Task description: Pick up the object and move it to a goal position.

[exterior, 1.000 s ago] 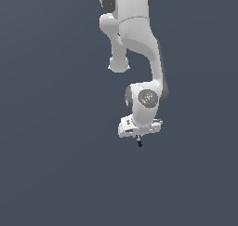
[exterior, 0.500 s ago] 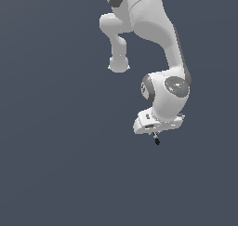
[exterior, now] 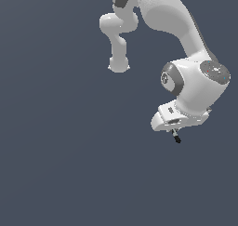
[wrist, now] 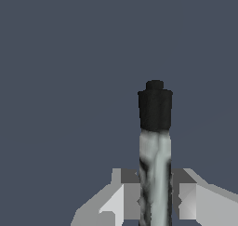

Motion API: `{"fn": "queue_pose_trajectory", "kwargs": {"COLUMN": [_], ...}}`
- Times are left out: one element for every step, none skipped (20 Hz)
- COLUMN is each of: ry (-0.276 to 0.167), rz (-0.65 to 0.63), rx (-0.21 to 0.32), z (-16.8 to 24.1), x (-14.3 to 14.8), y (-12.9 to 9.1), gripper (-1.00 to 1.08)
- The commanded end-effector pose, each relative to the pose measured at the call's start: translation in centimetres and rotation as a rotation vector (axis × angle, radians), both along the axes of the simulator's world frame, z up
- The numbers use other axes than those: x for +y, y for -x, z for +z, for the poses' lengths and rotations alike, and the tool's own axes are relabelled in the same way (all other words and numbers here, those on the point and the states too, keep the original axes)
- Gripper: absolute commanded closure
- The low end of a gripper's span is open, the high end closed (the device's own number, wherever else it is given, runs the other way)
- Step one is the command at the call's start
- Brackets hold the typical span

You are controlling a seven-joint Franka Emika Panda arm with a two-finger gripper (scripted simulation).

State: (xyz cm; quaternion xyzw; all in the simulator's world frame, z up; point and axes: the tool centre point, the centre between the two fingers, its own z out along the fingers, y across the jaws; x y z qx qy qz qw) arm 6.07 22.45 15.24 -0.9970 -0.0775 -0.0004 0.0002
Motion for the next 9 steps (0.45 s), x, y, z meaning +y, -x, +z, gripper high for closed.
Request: {"fn": "queue_pose_trajectory", "kwargs": {"ry": [0.001,0.001,0.001,0.001,0.001,0.001,0.001,0.001,0.001], "rz": [-0.001,-0.001,-0.001,-0.001,-0.001,-0.001,-0.001,-0.001,-0.001], "rx": [0.001,0.001,0.001,0.001,0.001,0.001,0.001,0.001,0.001], "z": [0.80,1.02,1.21,1.35,1.45,1.53,1.56,1.58,1.58], "x": [0.79,1.02,1.21,1.36,1.48,1.56,1.60,1.62,1.62], "y": [-0.27,-0.35,-0.42,-0.49,-0.54,-0.58,-0.62,-0.64,-0.65], "gripper": [1.08,1.08,1.08,1.08,1.08,1.08,1.08,1.08,1.08]}}
